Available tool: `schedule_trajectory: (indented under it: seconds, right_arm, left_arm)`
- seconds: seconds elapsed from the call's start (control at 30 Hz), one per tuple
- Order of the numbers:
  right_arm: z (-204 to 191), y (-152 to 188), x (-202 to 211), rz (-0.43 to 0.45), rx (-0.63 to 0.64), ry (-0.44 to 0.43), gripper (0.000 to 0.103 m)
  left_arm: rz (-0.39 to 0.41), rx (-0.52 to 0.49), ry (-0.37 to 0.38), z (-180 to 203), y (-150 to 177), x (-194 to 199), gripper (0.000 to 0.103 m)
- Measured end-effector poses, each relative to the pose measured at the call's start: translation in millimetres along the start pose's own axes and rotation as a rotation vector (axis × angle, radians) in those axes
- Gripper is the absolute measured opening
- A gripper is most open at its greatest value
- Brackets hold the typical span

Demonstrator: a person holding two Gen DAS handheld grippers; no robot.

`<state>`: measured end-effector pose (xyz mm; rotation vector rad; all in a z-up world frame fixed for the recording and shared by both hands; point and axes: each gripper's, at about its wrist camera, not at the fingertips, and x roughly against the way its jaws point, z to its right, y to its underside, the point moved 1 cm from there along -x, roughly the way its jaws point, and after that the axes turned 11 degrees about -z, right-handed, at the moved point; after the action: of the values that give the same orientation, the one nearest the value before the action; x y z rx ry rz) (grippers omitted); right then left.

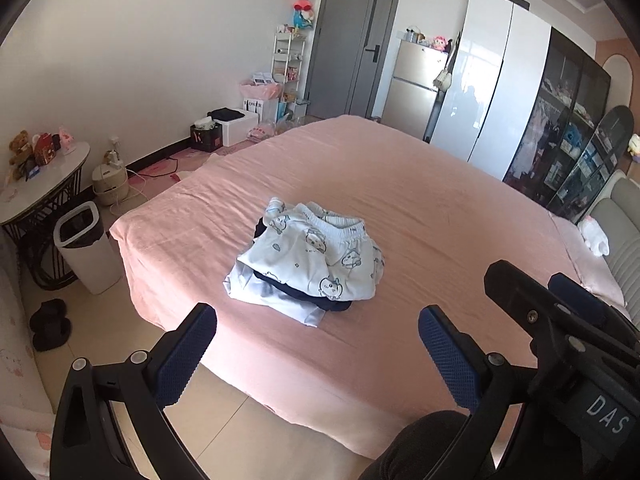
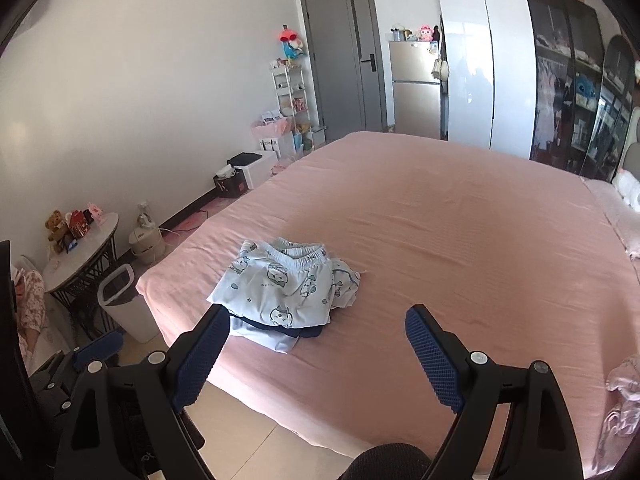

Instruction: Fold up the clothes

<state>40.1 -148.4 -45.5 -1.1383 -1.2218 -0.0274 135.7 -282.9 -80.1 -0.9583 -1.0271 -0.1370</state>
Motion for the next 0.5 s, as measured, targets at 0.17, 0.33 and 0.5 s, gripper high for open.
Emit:
schedule_trajectory:
  seconds: [0.17,0.33,0.5]
  right_arm:
    - [-23,-5,17,-0.019,0.120,0.084,0.089]
    - [-32,-4,29,-0.034,0.149,0.115,0.089]
    - [-31,-5,42,-0.014,0.130,0.114,0.089]
  left_arm:
    - [0.001,-0.011,-0.042,0,2,14,0.103]
    - [-0.024,0.017,-0.081,-7,3,23,0.103]
    - [0.027,0.040,-0.124,-9,4,40,0.103]
